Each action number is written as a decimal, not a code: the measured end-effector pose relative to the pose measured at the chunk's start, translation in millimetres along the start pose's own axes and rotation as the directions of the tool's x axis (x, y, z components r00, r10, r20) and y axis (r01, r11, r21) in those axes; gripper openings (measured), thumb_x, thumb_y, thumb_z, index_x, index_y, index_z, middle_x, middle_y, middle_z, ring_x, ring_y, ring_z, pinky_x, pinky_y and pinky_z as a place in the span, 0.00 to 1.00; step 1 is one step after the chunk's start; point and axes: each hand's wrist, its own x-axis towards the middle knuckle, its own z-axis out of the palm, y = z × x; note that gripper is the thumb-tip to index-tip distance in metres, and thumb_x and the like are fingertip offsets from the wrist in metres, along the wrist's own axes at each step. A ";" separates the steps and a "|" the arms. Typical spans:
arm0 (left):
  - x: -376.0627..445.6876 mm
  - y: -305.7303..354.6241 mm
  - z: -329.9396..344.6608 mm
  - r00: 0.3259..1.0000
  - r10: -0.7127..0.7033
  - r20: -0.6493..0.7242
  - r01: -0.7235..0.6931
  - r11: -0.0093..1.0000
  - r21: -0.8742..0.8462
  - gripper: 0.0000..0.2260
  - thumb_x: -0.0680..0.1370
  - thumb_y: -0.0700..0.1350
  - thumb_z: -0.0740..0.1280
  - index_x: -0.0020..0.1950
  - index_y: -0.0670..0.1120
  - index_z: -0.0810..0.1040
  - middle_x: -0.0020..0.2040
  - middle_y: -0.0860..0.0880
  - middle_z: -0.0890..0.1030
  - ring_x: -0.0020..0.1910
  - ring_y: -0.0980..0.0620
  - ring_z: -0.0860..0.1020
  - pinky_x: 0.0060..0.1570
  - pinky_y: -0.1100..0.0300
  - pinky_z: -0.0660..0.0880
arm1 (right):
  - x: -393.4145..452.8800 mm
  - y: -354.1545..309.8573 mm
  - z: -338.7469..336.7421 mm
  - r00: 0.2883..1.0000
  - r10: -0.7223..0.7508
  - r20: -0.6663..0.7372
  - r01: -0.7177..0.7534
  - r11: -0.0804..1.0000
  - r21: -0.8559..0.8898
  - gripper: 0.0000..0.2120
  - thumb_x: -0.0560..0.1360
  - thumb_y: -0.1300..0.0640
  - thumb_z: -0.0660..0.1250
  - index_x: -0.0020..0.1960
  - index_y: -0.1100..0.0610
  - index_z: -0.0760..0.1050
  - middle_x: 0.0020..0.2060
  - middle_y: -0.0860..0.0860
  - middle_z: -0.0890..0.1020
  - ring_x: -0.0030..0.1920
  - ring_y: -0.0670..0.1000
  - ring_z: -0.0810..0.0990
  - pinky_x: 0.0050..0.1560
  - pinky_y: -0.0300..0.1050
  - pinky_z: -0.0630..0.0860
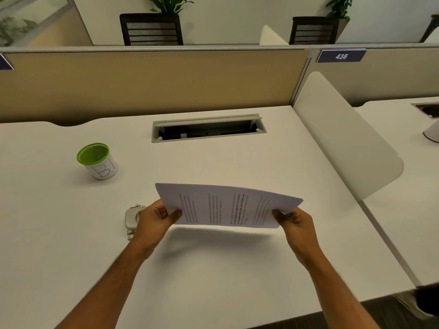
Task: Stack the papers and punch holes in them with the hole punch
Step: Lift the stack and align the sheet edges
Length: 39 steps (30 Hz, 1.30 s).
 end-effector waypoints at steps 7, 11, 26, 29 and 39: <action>-13.8 -17.1 7.8 0.998 -0.066 -0.021 0.068 0.995 0.074 0.14 0.77 0.37 0.71 0.56 0.55 0.80 0.52 0.55 0.86 0.54 0.56 0.83 0.53 0.60 0.80 | -12.8 24.1 1.1 0.990 0.135 0.033 -0.135 0.991 -0.015 0.15 0.81 0.64 0.66 0.53 0.45 0.83 0.48 0.41 0.88 0.52 0.46 0.85 0.47 0.34 0.81; -9.6 7.8 10.5 0.993 0.051 -0.106 -0.038 0.992 0.121 0.17 0.77 0.40 0.72 0.55 0.63 0.78 0.51 0.61 0.85 0.51 0.63 0.83 0.47 0.68 0.79 | -5.1 4.5 -5.6 0.998 0.041 -0.046 -0.040 0.999 0.035 0.17 0.81 0.64 0.66 0.51 0.42 0.85 0.48 0.43 0.88 0.50 0.44 0.86 0.46 0.31 0.80; -9.8 6.3 15.6 0.990 0.083 -0.111 -0.061 0.981 0.183 0.21 0.77 0.40 0.71 0.51 0.69 0.77 0.49 0.64 0.85 0.50 0.63 0.82 0.46 0.71 0.78 | -2.6 10.4 -6.0 0.998 0.043 -0.040 -0.041 0.998 0.053 0.18 0.81 0.65 0.67 0.51 0.41 0.84 0.49 0.44 0.88 0.51 0.46 0.86 0.48 0.33 0.80; -9.9 5.0 13.2 0.991 0.097 -0.094 -0.079 0.981 0.178 0.19 0.77 0.38 0.71 0.54 0.64 0.78 0.51 0.64 0.84 0.51 0.63 0.82 0.45 0.71 0.78 | -0.7 11.5 -9.4 0.998 0.040 -0.058 -0.035 0.996 0.078 0.18 0.81 0.65 0.67 0.52 0.42 0.85 0.49 0.45 0.88 0.51 0.46 0.86 0.48 0.35 0.81; -3.5 -1.6 28.2 0.997 0.022 -0.070 -0.011 0.987 0.163 0.16 0.78 0.39 0.70 0.51 0.63 0.79 0.48 0.58 0.86 0.49 0.61 0.83 0.44 0.64 0.80 | -3.5 34.2 -8.1 0.989 0.150 -0.020 -0.149 0.988 0.035 0.16 0.80 0.61 0.68 0.54 0.39 0.83 0.51 0.43 0.88 0.54 0.45 0.85 0.51 0.38 0.82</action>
